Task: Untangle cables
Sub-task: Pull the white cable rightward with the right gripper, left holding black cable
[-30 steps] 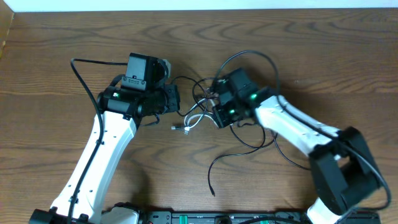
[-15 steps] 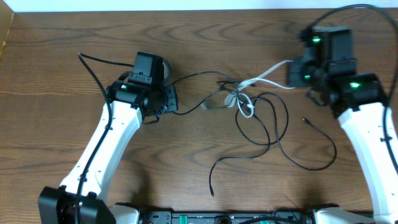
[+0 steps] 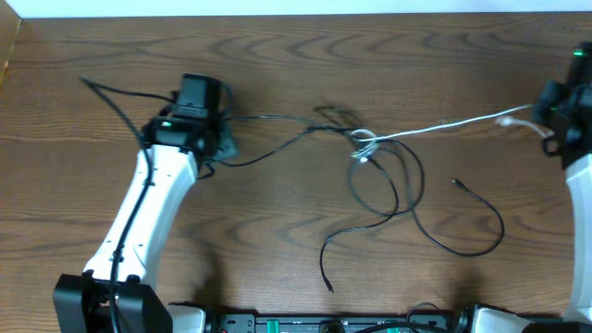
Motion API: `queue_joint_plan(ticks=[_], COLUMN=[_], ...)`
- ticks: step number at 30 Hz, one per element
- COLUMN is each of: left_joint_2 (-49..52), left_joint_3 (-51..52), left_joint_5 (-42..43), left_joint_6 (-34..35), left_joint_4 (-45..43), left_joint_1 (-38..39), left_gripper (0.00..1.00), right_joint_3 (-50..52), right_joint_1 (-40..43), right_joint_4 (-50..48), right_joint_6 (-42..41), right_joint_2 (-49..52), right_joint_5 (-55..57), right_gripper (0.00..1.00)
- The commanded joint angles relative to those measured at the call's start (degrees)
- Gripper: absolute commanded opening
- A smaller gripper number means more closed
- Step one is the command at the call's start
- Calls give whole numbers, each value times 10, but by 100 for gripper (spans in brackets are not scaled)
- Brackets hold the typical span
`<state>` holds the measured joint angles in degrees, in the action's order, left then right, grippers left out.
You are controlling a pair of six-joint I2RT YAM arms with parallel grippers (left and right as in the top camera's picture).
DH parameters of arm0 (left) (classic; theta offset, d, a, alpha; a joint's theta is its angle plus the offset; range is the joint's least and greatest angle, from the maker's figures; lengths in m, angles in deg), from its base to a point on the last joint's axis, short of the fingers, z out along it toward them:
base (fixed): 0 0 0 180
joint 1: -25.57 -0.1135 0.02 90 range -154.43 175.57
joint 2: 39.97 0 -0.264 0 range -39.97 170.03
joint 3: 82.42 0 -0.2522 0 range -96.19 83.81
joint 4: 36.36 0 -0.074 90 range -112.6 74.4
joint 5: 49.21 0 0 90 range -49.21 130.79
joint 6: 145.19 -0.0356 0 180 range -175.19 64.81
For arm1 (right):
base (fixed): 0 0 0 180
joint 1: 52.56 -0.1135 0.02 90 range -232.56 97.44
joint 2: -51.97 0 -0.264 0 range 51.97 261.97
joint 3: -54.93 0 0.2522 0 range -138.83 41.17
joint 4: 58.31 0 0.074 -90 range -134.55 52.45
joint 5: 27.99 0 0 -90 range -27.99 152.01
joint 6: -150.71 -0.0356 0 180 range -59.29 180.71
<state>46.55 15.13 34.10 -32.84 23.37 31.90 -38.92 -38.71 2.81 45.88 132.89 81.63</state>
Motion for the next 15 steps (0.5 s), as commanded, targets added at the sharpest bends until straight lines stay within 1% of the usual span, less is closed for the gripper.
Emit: queue_joint_plan(ticks=[1, 6, 10, 13, 15], left_joint_2=[-1, -1, -1, -1, -1], left_joint_3=[1, 1, 1, 1, 1], left_joint_5=[-29, -28, -28, -27, -17], left_joint_6=[40, 39, 40, 65, 69], left_joint_4=[-5, -11, -17, -19, -24], left_joint_1=[-43, -88, -110, -119, -124], left_gripper=[7, 7, 7, 8, 7], right_joint_3=[-3, -3, -3, -3, -3], right_joint_1=[46, 109, 154, 186, 211], right_joint_4=[3, 12, 14, 19, 24], right_joint_6=[-42, -77, -79, -96, -121], right_joint_2=[-7, -6, -1, 6, 14], right_joint_5=[28, 27, 28, 28, 26], right_gripper=[1, 1, 1, 1, 1])
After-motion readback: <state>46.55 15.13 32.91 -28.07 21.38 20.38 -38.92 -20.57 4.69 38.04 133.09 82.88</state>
